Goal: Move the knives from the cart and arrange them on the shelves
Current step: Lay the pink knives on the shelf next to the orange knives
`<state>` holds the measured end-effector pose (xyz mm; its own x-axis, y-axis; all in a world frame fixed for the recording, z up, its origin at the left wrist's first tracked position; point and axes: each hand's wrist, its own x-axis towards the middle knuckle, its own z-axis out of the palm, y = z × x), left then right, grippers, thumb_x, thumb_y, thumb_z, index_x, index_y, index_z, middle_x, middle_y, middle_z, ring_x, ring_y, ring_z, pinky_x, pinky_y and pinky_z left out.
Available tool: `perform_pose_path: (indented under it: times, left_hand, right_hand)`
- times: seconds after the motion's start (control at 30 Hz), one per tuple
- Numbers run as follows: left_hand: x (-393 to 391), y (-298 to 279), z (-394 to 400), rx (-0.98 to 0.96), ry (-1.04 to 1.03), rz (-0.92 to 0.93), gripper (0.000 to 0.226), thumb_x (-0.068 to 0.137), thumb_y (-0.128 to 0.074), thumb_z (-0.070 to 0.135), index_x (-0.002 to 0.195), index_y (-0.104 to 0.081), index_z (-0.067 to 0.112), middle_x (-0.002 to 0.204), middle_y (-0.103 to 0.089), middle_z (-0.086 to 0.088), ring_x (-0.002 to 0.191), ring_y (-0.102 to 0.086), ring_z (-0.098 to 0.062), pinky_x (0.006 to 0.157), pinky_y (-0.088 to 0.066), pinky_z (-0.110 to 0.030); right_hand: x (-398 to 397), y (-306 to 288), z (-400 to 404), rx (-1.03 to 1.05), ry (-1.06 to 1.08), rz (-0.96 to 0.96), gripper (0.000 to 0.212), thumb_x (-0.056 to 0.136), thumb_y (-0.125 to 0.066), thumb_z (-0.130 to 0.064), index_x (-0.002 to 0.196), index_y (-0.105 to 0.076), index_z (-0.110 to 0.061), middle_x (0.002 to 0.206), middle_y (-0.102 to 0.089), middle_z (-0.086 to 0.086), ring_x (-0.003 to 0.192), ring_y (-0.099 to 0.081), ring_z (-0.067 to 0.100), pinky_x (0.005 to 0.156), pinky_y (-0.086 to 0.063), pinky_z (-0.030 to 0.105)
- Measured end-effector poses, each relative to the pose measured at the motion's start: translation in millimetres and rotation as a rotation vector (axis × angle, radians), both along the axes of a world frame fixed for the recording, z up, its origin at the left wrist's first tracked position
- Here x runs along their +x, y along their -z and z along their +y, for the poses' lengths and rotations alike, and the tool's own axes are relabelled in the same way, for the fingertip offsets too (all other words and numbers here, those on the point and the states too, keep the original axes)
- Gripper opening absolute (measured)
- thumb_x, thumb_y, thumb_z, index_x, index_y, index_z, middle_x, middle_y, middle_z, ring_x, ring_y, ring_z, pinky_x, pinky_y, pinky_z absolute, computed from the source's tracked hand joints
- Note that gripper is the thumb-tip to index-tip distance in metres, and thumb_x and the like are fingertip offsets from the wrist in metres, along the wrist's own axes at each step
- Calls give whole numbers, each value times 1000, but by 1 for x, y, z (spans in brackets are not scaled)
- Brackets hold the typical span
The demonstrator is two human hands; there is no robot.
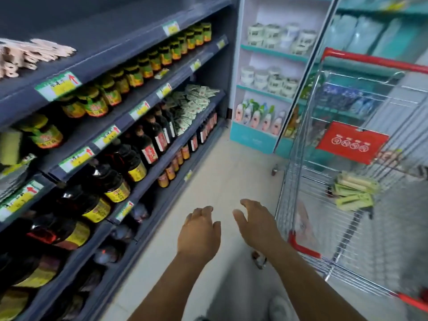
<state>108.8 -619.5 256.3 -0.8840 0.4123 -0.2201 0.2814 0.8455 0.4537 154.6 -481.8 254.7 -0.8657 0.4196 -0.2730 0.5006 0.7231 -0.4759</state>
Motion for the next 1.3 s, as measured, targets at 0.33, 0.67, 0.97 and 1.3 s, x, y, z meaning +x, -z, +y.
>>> perform_pose_path:
  times: [0.33, 0.67, 0.97, 1.3]
  left_hand:
    - [60, 10, 173, 114, 159, 30, 48, 98, -43, 28, 144, -35, 19, 145, -42, 2, 132, -37, -13, 107, -29, -21]
    - [93, 88, 313, -20, 166, -175, 60, 95, -51, 30, 147, -22, 22, 147, -34, -3, 132, -36, -20, 103, -38, -35]
    - [76, 215, 362, -348, 133, -392, 72, 86, -66, 26, 144, -23, 19, 138, -39, -10, 122, -44, -27, 97, -45, -47]
    - [72, 315, 381, -514, 150, -434, 57, 91, -60, 17, 138, -29, 11, 135, -40, -11, 124, -44, -28, 95, -45, -42]
  right_hand:
    - [80, 30, 160, -84, 245, 64, 43, 97, -44, -34, 136, -46, -17, 145, -45, 5, 134, -38, 22, 112, -29, 37]
    - [118, 110, 293, -201, 293, -24, 59, 96, -52, -31, 148, -28, -17, 146, -40, 6, 131, -41, 23, 107, -33, 34]
    - [115, 221, 329, -300, 305, -198, 64, 91, -57, -26, 148, -28, -25, 135, -48, 8, 119, -50, 25, 94, -42, 31]
    - [89, 326, 324, -226, 270, -240, 42, 94, -52, -33, 133, -41, -25, 118, -52, 9, 106, -50, 26, 88, -46, 36]
